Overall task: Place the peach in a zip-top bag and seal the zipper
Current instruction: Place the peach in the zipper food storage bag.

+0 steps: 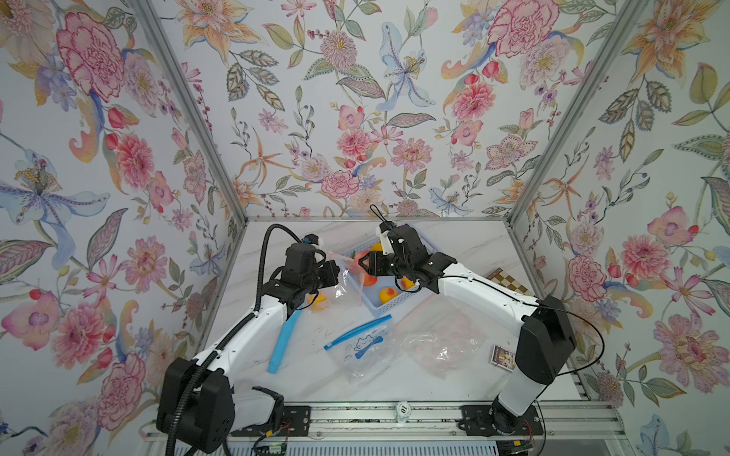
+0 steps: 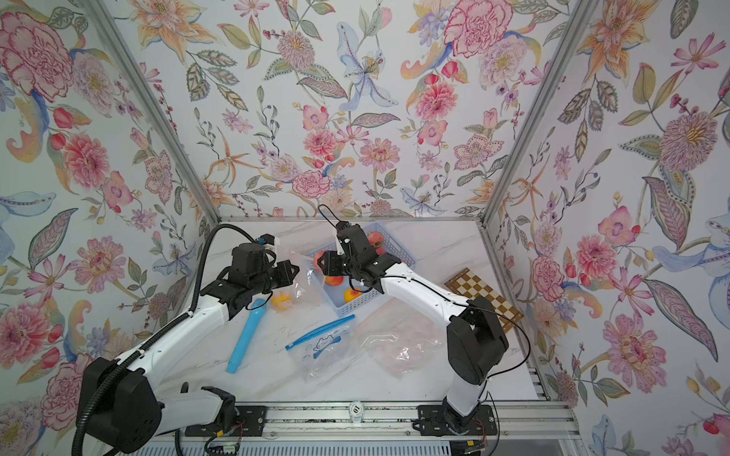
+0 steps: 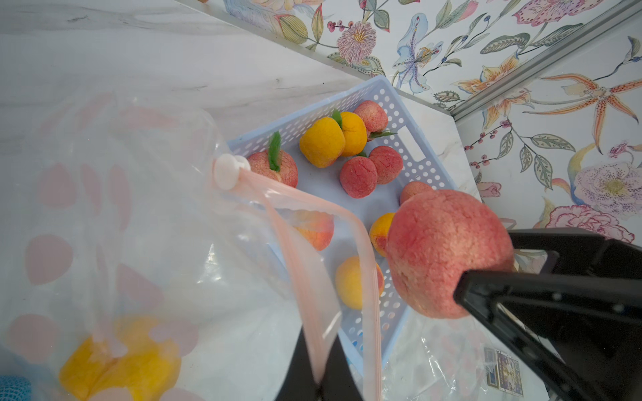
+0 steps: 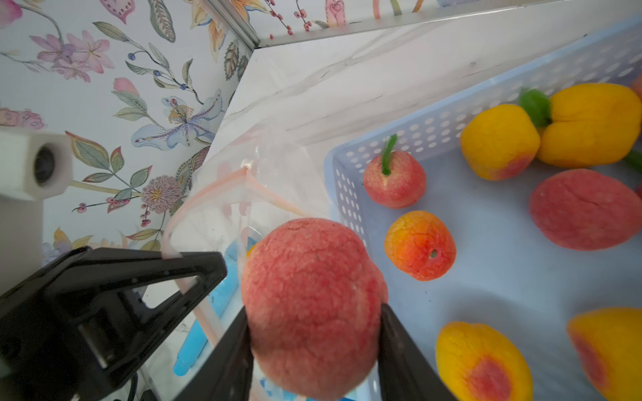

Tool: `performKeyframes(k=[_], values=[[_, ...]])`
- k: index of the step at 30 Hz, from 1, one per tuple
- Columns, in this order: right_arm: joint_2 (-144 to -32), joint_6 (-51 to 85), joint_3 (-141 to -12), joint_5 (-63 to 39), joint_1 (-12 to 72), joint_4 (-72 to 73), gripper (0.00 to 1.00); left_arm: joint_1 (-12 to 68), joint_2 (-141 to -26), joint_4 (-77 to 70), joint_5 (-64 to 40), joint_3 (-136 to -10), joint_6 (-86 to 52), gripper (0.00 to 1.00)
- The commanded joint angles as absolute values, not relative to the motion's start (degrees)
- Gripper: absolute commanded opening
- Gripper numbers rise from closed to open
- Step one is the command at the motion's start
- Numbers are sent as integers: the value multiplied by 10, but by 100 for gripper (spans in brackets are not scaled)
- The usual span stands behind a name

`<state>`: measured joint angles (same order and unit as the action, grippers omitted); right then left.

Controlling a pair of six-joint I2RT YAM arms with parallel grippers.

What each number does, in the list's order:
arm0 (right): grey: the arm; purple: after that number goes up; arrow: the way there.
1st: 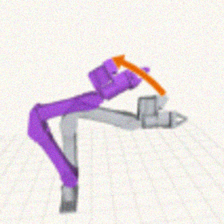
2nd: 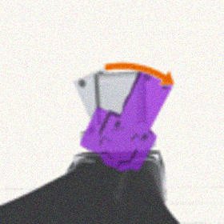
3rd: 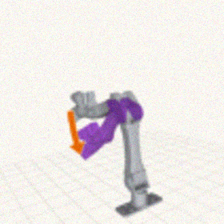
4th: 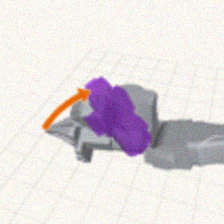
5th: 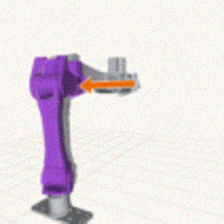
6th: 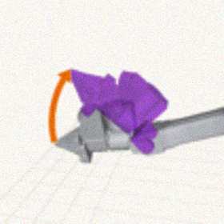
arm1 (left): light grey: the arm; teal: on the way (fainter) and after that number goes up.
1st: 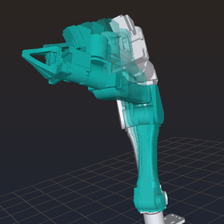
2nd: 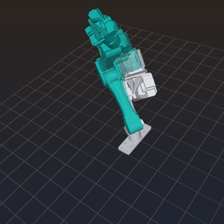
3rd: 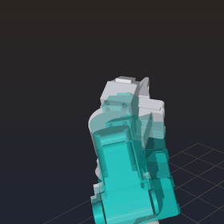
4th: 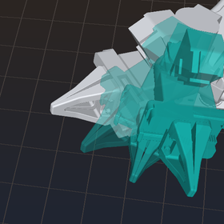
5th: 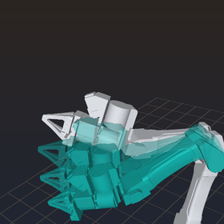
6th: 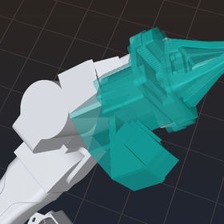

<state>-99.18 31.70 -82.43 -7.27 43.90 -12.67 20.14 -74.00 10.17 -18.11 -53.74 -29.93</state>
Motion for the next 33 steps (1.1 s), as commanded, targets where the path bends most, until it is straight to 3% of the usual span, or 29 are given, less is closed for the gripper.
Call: performKeyframes(k=[1,16,25,33], values=[[-982,302,-809,-67,455,-85,42,194,-746,89,-197,-540,-308,0],[-1069,321,-874,-45,470,-135,44,194,-719,93,-207,-535,-311,0],[-1065,319,-874,-38,471,-139,63,194,-723,90,-211,-533,-318,0],[-1050,309,-870,-35,471,-139,67,193,-731,84,-212,-530,-322,0]])
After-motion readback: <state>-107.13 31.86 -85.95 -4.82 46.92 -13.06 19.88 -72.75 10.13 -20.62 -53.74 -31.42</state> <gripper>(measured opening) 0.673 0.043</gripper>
